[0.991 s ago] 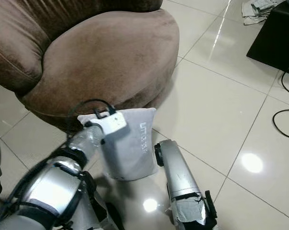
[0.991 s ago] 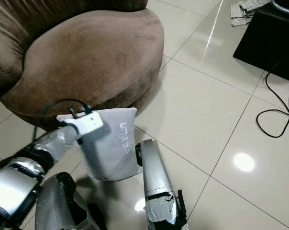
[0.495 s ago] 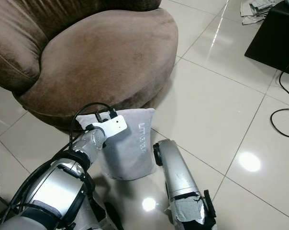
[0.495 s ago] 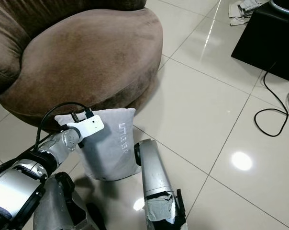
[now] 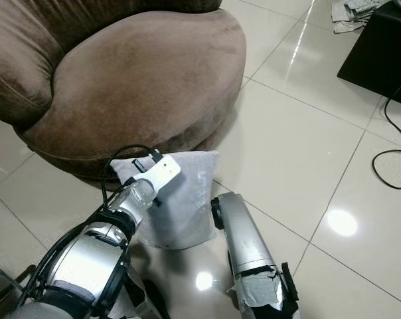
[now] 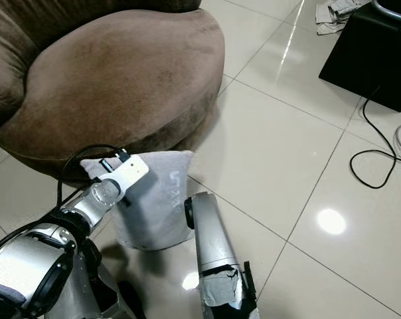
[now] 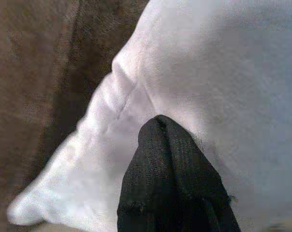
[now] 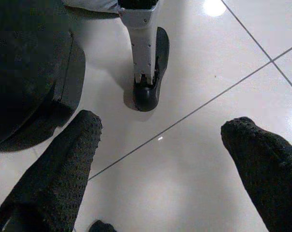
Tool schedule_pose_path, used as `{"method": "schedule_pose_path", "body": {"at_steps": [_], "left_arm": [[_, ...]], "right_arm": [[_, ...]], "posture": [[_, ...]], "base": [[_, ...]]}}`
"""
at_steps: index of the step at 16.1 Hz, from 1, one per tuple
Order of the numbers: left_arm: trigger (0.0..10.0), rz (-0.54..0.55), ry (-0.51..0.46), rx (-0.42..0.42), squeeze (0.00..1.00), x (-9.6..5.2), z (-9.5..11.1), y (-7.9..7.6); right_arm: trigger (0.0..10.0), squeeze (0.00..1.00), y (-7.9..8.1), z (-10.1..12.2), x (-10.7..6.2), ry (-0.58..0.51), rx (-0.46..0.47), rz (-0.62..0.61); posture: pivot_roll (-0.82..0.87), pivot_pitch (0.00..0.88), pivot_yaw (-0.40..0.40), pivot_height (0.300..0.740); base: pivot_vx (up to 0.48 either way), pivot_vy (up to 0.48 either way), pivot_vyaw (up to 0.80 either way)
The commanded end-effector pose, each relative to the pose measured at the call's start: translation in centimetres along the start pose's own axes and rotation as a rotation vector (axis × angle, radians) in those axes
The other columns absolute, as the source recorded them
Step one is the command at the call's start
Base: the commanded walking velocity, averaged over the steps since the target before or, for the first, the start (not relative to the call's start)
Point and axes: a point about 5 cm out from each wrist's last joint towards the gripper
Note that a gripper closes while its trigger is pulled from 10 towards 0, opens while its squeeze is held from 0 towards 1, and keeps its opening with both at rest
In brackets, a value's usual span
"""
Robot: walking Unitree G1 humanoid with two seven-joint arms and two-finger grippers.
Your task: Move the pillow to the sofa from floor
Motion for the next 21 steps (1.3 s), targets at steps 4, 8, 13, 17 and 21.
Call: {"method": "schedule_pose_path", "body": {"at_steps": [4,8,13,17,21], "left_arm": [[10.0,0.021,0.056,-0.022,1.00,-0.2,-1.8,-0.2],[10.0,0.001,0.071,-0.068,1.00,-0.2,-1.9,0.0],[10.0,0.047,0.053,-0.069,1.00,-0.2,-1.6,0.6],[10.0,0.042,0.060,-0.096,1.00,-0.2,-1.7,0.7],[10.0,0.039,0.065,-0.097,1.00,-0.2,-1.7,0.7]], "right_arm": [[10.0,0.00,0.6,-1.2,-1.1,0.049,0.027,0.004],[10.0,0.00,0.8,-1.4,-1.3,0.051,0.029,0.006],[10.0,0.00,0.9,-1.5,-1.5,0.055,0.029,0.008],[10.0,0.00,0.8,-1.4,-1.5,0.056,0.028,0.005],[10.0,0.00,0.5,-1.3,-1.3,0.055,0.026,0.003]], "posture": [[-0.57,0.266,0.051,0.480],[-0.57,0.260,0.054,0.480],[-0.57,0.259,0.054,0.480],[-0.57,0.263,0.050,0.480],[-0.58,0.263,0.049,0.480]], "base": [[0.000,0.000,0.00],[0.000,0.000,0.00],[0.000,0.000,0.00],[0.000,0.000,0.00],[0.000,0.000,0.00]]}}
Point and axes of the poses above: a point about 5 cm out from each wrist's last joint towards the gripper, its own x axis pointing out of the wrist towards the gripper, its own z axis along the axis of the wrist's last joint, y = z × x, and after that the axes turned 2 degrees about -x, right-handed
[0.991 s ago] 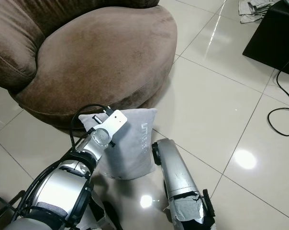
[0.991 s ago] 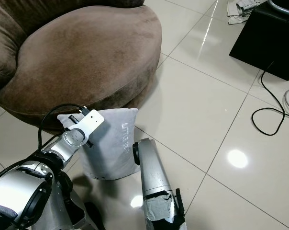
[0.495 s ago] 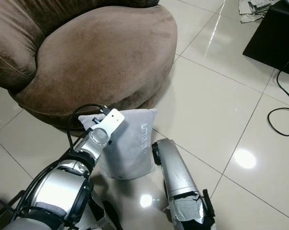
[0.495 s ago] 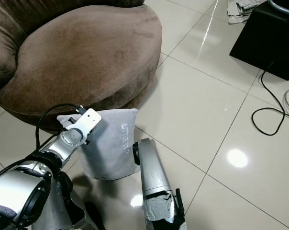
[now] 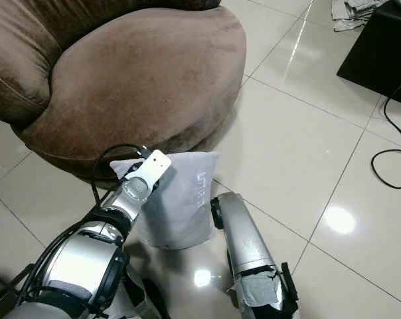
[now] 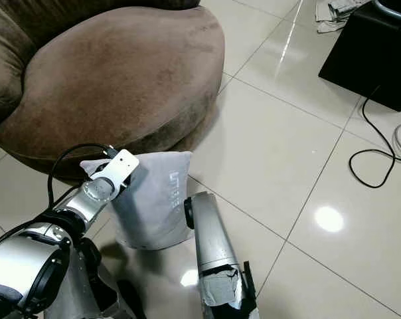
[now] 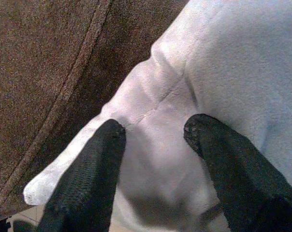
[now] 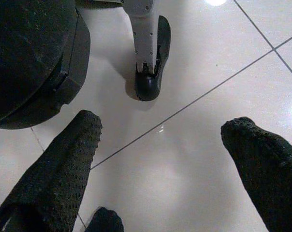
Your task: Move the pillow to the sofa from floor
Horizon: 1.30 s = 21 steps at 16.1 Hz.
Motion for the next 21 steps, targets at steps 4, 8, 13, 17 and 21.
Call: {"method": "schedule_pose_path", "body": {"at_steps": [4,8,13,17,21], "left_arm": [[10.0,-0.018,0.045,-0.009,1.00,-0.08,-1.13,-0.37],[10.0,-0.014,0.039,0.003,1.00,-0.07,-0.98,-0.29],[10.0,-0.006,0.037,0.007,1.00,-0.06,-0.94,-0.04],[10.0,-0.011,0.038,0.023,1.00,-0.06,-0.92,0.04],[10.0,-0.054,0.041,0.021,0.47,-0.06,-0.90,-0.33]], "right_arm": [[10.0,0.00,0.19,-0.68,-0.59,0.033,0.021,0.002],[10.0,0.01,0.08,-0.64,-0.53,0.034,0.019,0.000],[10.0,0.01,0.09,-0.62,-0.55,0.034,0.018,0.002],[10.0,0.00,0.13,-0.60,-0.65,0.035,0.019,0.003],[10.0,0.01,0.18,-0.59,-0.66,0.036,0.020,0.001]], "posture": [[-0.58,0.263,0.047,0.480],[-0.58,0.262,0.046,0.480],[-0.58,0.269,0.042,0.480],[-0.58,0.273,0.041,0.480],[-0.58,0.278,0.043,0.480]], "base": [[0.000,0.000,0.00],[0.000,0.000,0.00],[0.000,0.000,0.00],[0.000,0.000,0.00],[0.000,0.000,0.00]]}}
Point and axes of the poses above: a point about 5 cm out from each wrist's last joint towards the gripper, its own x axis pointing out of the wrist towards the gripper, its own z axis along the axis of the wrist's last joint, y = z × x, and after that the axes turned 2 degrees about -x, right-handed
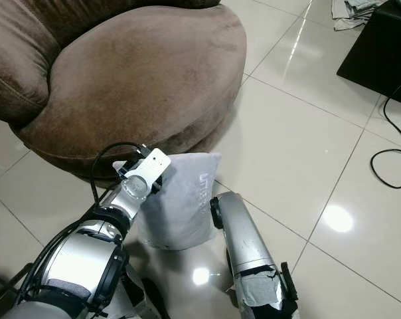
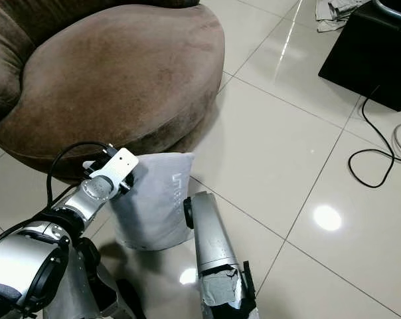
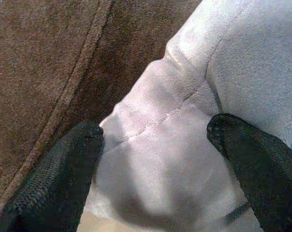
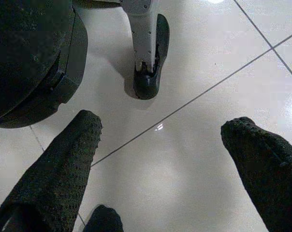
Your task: Move the pillow to the sofa from floor
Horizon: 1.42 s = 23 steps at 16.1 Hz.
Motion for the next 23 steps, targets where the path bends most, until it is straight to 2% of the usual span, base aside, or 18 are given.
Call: {"method": "schedule_pose_path", "body": {"at_steps": [1,3,4,5,7,12,14,15,16,17,23], "left_arm": [[10.0,-0.067,0.041,0.100,0.39,-0.1,-0.9,-0.8],[10.0,-0.099,0.033,0.240,0.36,0.0,-0.7,-1.1],[10.0,-0.112,0.026,0.384,0.30,0.0,-0.5,-1.2],[10.0,-0.107,0.019,0.484,0.27,0.0,-0.4,-1.2],[10.0,-0.097,0.016,0.623,0.20,0.0,-0.4,-1.2],[10.0,-0.123,0.067,0.651,0.18,-0.1,-1.5,-1.4],[10.0,-0.116,0.071,0.627,0.03,-0.1,-1.5,-1.4],[10.0,-0.115,0.079,0.598,0.00,-0.1,-1.5,-1.4],[4.6,-0.124,0.103,0.531,0.00,-0.1,-1.7,-1.5],[0.0,-0.145,0.110,0.476,0.00,-0.2,-1.7,-1.7],[0.0,-0.127,0.112,0.452,0.00,-0.1,-1.8,-1.6]], "right_arm": [[10.0,0.00,0.3,-0.7,-0.6,0.032,0.023,-0.001],[10.0,0.00,0.3,-0.6,-0.7,0.032,0.023,-0.001],[10.0,0.00,0.3,-0.6,-0.8,0.034,0.020,0.002],[10.0,0.01,0.3,-0.7,-0.8,0.036,0.020,0.002],[10.0,0.01,0.6,-0.8,-1.0,0.038,0.024,-0.003],[10.0,0.01,1.1,-1.2,-1.7,0.049,0.030,-0.010],[10.0,0.01,1.1,-1.3,-1.8,0.051,0.029,-0.011],[10.0,0.02,1.1,-1.3,-1.9,0.052,0.027,-0.011],[10.0,0.02,1.0,-1.3,-2.0,0.053,0.024,-0.011],[10.0,0.02,0.9,-1.3,-2.0,0.053,0.023,-0.011],[10.0,0.04,0.5,-1.2,-2.1,0.056,0.021,-0.008]], "posture": [[-0.58,0.278,0.047,0.480],[-0.58,0.282,0.046,0.480],[-0.58,0.282,0.047,0.480],[-0.59,0.280,0.048,0.480],[-0.60,0.277,0.056,0.480],[-0.61,0.282,0.054,0.480],[-0.61,0.281,0.050,0.480],[-0.61,0.282,0.048,0.480],[-0.61,0.282,0.046,0.480],[-0.61,0.282,0.046,0.480],[-0.61,0.287,0.041,0.480]], "base": [[0.000,0.000,0.00],[0.000,0.000,0.00],[0.000,0.000,0.00],[0.000,0.000,0.00],[0.000,0.000,0.00],[0.000,0.000,0.00],[0.000,0.000,0.00],[0.000,0.000,0.00],[0.000,0.000,0.00],[0.000,0.000,0.00],[0.000,0.000,0.00]]}}
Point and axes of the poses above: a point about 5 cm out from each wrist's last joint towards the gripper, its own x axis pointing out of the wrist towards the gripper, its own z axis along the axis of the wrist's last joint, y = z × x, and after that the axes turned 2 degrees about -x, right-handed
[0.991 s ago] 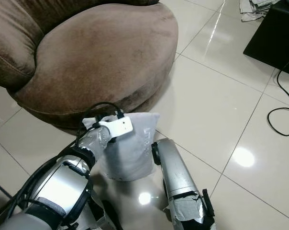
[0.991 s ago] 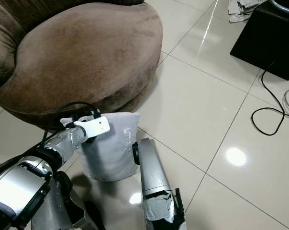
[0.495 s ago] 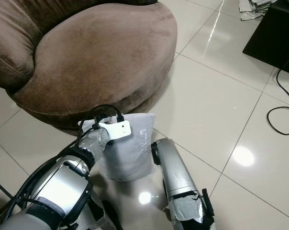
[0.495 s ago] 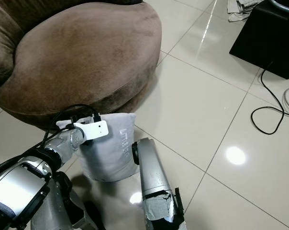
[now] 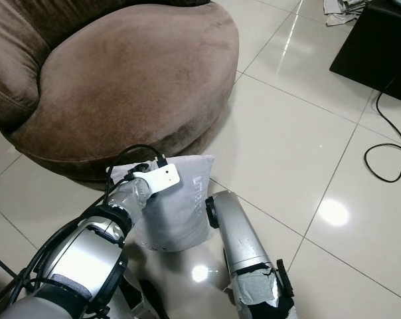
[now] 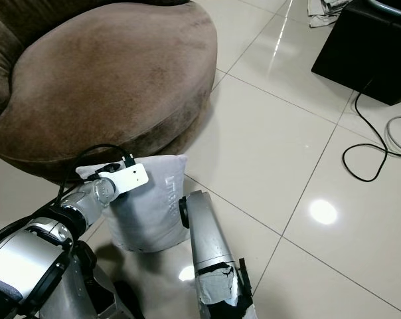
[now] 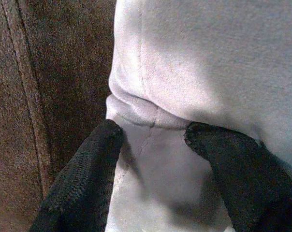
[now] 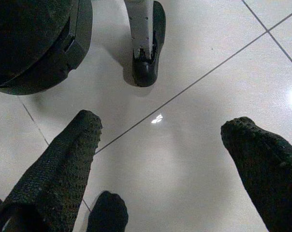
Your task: Move the pillow to the sofa from floor
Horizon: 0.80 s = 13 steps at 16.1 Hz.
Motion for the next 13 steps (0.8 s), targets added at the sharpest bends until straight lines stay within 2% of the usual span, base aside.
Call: {"method": "schedule_pose_path", "body": {"at_steps": [1,8,13], "left_arm": [[0.0,-0.065,0.037,-0.020,0.00,0.0,-1.1,-1.8],[0.0,-0.100,0.026,-0.069,0.00,0.0,-1.0,-2.4],[0.0,-0.060,0.001,-0.133,0.00,0.1,-0.4,-2.2]], "right_arm": [[10.0,0.04,0.0,-0.6,-0.7,0.031,0.018,-0.001],[10.0,0.05,-0.7,-0.3,-0.4,0.023,0.014,-0.004],[10.0,0.05,-1.3,0.0,0.0,0.013,0.011,-0.008]], "posture": [[-0.61,0.286,0.040,0.480],[-0.61,0.287,0.033,0.480],[-0.61,0.284,0.032,0.480]], "base": [[0.000,0.000,0.00],[0.000,0.000,0.00],[0.000,0.000,0.00]]}}
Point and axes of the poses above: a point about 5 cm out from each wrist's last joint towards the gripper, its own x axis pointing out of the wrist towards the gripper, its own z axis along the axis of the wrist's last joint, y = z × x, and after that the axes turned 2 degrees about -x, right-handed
